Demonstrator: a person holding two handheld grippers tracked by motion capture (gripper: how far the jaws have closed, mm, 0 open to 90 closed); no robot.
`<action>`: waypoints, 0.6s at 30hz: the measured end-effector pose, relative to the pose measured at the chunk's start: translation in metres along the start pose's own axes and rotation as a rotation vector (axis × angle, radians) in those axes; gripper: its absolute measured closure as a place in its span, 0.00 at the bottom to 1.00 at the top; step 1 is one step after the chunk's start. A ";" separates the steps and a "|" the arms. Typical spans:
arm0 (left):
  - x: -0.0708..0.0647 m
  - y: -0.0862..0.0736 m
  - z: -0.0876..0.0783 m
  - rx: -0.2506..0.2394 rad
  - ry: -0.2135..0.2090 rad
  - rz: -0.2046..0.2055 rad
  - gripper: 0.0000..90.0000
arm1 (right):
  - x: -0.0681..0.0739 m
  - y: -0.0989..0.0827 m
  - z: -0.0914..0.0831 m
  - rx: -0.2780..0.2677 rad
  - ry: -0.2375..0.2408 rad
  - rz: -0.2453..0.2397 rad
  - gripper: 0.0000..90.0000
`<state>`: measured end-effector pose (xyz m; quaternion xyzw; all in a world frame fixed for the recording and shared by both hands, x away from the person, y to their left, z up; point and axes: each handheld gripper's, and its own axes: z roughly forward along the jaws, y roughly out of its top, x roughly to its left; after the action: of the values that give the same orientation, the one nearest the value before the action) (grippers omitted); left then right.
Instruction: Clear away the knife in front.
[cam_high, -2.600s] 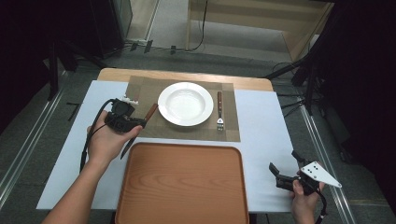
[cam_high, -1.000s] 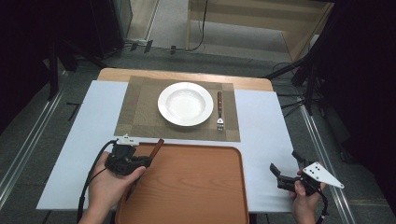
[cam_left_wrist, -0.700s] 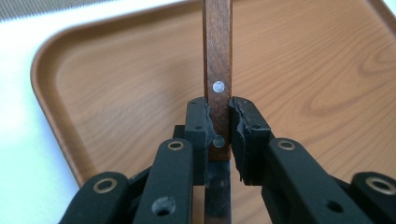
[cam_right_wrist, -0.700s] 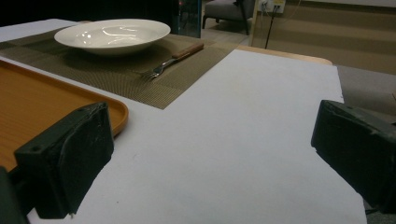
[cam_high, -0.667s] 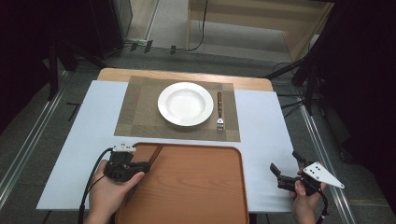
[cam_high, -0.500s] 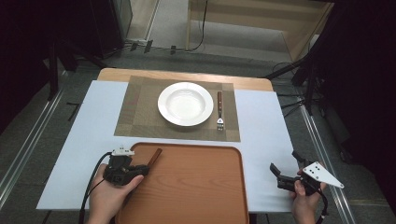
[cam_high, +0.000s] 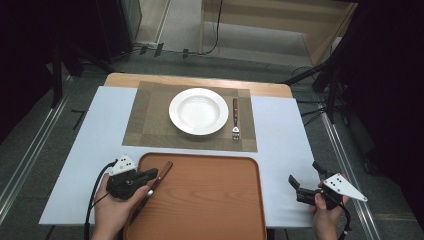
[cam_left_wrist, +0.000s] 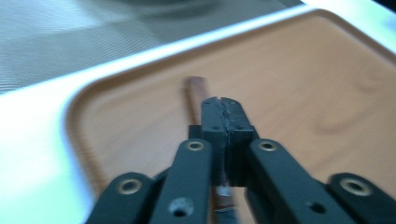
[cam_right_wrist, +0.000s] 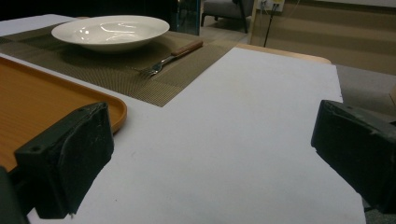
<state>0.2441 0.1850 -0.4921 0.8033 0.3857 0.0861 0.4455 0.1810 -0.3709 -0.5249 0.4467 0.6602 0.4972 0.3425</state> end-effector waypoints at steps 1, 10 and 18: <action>-0.002 0.002 0.001 0.005 -0.023 0.004 0.98 | 0.000 0.000 0.000 0.001 -0.001 -0.001 0.00; -0.016 0.007 0.030 0.168 0.011 0.172 0.99 | 0.001 0.000 0.000 0.007 -0.004 -0.007 0.00; -0.003 -0.002 0.022 0.188 0.003 0.155 0.99 | 0.003 0.000 0.001 0.014 -0.006 -0.018 0.00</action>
<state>0.2520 0.1690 -0.5059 0.8688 0.3294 0.0850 0.3598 0.1806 -0.3680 -0.5253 0.4449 0.6666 0.4880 0.3457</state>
